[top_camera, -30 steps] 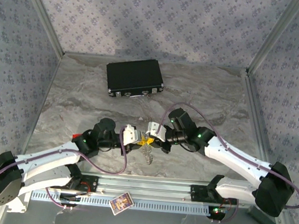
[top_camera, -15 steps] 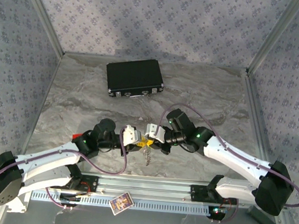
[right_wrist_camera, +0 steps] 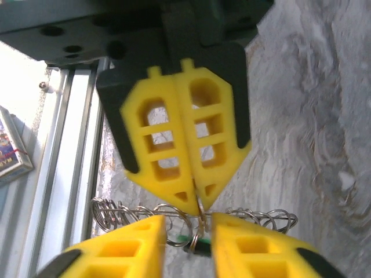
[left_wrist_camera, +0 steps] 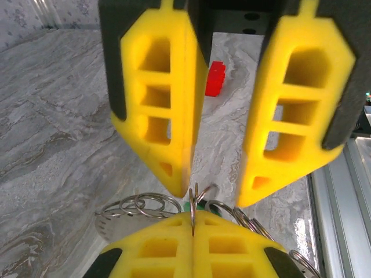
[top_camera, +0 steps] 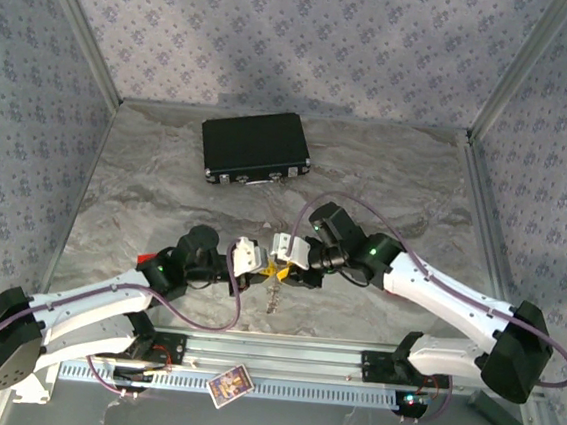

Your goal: Put the keys on the keyring

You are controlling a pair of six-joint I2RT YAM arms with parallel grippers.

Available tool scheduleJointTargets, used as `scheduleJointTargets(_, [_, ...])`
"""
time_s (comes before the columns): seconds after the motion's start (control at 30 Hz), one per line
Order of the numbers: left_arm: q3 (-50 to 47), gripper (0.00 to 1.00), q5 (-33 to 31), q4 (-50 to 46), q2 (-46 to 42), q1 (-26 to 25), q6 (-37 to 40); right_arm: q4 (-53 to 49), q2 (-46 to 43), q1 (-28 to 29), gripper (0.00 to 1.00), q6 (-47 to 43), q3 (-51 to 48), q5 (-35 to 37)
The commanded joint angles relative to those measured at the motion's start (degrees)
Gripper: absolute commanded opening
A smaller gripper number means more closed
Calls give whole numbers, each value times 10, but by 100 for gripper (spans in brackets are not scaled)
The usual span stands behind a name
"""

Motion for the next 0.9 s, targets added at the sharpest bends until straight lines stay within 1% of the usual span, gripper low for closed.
scheduleJointTargets(0.0, [-16, 0, 8, 59, -18, 0, -15, 53, -34, -17, 31, 24, -39, -31])
scheduleJointTargets(0.17, [-37, 0, 18, 100, -22, 0, -26, 107, -51, -40, 30, 49, -75, -69])
scheduleJointTargets(0.23, [-44, 0, 19, 122, -20, 0, -32, 121, -51, -43, 29, 54, -83, -82])
scheduleJointTargets(0.4, [-46, 0, 23, 138, -11, 0, -40, 135, -46, -43, 29, 55, -90, -100])
scheduleJointTargets(0.47, [-46, 0, 29, 141, -7, 0, -41, 137, -41, -43, 27, 54, -90, -99])
scheduleJointTargets(0.63, [-43, 0, 34, 143, -4, 0, -37, 152, -34, -43, 18, 56, -91, -100])
scheduleJointTargets(0.77, [-43, 0, 39, 149, -2, 0, -36, 155, -28, -44, 15, 56, -91, -102])
scheduleJointTargets(0.87, [-43, 0, 40, 150, -3, 0, -35, 154, -24, -43, 10, 54, -90, -100])
